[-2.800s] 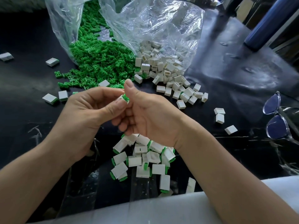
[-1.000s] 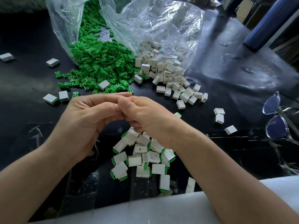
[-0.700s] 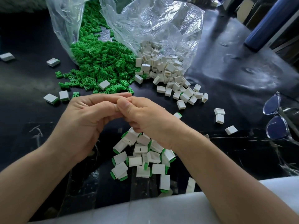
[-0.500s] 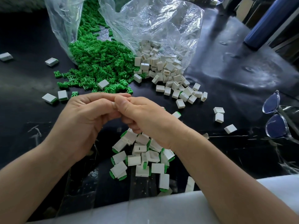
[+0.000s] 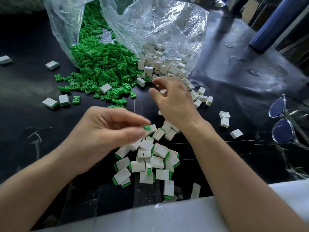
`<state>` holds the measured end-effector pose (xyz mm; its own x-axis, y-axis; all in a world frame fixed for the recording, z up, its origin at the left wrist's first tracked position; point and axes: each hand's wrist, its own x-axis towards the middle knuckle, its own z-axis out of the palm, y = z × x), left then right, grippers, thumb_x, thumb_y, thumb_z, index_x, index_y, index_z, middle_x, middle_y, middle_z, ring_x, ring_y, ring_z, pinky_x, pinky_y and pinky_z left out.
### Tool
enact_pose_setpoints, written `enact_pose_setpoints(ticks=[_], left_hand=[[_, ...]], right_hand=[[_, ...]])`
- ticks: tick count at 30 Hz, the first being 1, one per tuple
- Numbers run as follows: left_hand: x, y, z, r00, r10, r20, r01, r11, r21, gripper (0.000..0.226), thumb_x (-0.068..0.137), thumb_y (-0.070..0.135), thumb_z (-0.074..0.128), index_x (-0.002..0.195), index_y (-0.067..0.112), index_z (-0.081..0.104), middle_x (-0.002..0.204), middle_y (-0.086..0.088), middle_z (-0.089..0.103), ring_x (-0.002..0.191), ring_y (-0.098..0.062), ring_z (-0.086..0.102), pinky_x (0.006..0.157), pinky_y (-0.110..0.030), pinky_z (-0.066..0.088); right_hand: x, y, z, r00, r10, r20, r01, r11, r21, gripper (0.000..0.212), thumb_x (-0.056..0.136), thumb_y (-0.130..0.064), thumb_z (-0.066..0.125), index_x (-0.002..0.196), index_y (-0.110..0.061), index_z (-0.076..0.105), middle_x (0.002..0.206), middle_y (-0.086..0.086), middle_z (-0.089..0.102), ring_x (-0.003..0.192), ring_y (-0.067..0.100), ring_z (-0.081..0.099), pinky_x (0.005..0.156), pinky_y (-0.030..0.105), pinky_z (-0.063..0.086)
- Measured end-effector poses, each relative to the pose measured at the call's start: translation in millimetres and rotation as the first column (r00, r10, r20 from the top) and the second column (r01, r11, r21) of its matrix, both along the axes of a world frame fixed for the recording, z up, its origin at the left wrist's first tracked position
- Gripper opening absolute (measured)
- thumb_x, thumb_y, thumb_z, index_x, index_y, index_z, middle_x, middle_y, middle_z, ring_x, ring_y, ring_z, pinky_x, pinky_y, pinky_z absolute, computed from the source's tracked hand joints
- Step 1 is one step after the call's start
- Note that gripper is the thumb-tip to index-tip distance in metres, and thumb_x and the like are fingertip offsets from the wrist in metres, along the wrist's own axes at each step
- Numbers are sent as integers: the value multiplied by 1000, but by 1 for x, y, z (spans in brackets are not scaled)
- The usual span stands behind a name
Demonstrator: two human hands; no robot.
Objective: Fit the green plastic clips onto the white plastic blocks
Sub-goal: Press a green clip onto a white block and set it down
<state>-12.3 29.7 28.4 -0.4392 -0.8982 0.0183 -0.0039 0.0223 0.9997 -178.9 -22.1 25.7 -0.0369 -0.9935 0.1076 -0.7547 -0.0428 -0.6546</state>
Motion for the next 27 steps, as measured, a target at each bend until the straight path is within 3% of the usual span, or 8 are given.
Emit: enact_pose_setpoints(ticks=[3, 7, 10, 13, 15, 21, 25, 27], left_hand=[[0, 3, 1, 988, -140, 71, 141, 990, -12, 31, 53, 26, 84, 83, 28, 77, 76, -1, 71, 59, -10, 56, 53, -16, 44], [1, 0, 2, 999, -26, 19, 25, 999, 27, 28, 51, 24, 87, 77, 27, 78, 70, -10, 71, 51, -6, 56, 48, -11, 42], [2, -1, 2, 1000, 17, 21, -17, 1000, 26, 23, 55, 40, 75, 75, 29, 77, 70, -19, 68, 50, -9, 54, 44, -12, 36], [2, -1, 0, 999, 3, 40, -3, 1000, 14, 25, 56, 43, 80, 77, 30, 77, 71, -20, 68, 52, -9, 56, 43, -14, 37], [3, -1, -1, 1000, -3, 23, 3, 1000, 21, 26, 56, 43, 73, 78, 28, 77, 71, -15, 70, 53, -7, 57, 43, -14, 39], [2, -3, -2, 999, 11, 32, -12, 999, 39, 15, 61, 30, 77, 76, 29, 77, 71, -3, 72, 54, -6, 59, 44, -13, 41], [0, -4, -1, 998, 45, 39, -47, 998, 48, 21, 54, 29, 82, 74, 27, 77, 68, -3, 72, 53, -7, 59, 43, -13, 41], [-1, -3, 0, 998, 60, 19, -61, 996, 57, 23, 55, 36, 69, 74, 26, 77, 67, -3, 71, 53, -7, 59, 42, -13, 40]], right_hand=[[-2, -8, -5, 998, -26, -63, 24, 999, -34, 40, 93, -26, 52, 131, -15, 50, 132, 2, 46, 118, 18, 46, 101, 24, 29], [-3, -14, -13, 981, -11, -196, 2, 999, -47, 43, 94, -15, 48, 137, -16, 43, 147, -1, 31, 133, 20, 27, 106, 26, 18], [-3, -18, -17, 961, 6, -277, -12, 1000, -19, 48, 93, -6, 41, 140, -18, 38, 152, -1, 26, 137, 20, 22, 108, 28, 15], [-4, -21, -19, 949, -7, -315, 0, 1000, -23, 51, 92, -4, 41, 141, -19, 38, 146, 1, 36, 132, 22, 29, 108, 31, 21], [-6, -21, -20, 945, -30, -325, 21, 999, -31, 48, 91, -4, 43, 137, -18, 42, 137, 5, 44, 126, 24, 35, 104, 31, 26], [-8, -20, -19, 939, -29, -343, 29, 1000, -4, 22, 90, -10, 51, 108, -16, 62, 116, 7, 52, 113, 24, 40, 91, 30, 33], [-7, -18, -18, 944, -30, -328, 23, 999, -26, 30, 88, -8, 51, 115, -19, 60, 118, 6, 53, 113, 23, 42, 95, 32, 33], [-5, -16, -16, 952, 0, -306, -16, 999, -48, 38, 87, -8, 53, 122, -22, 58, 122, 3, 55, 116, 23, 43, 97, 32, 32]])
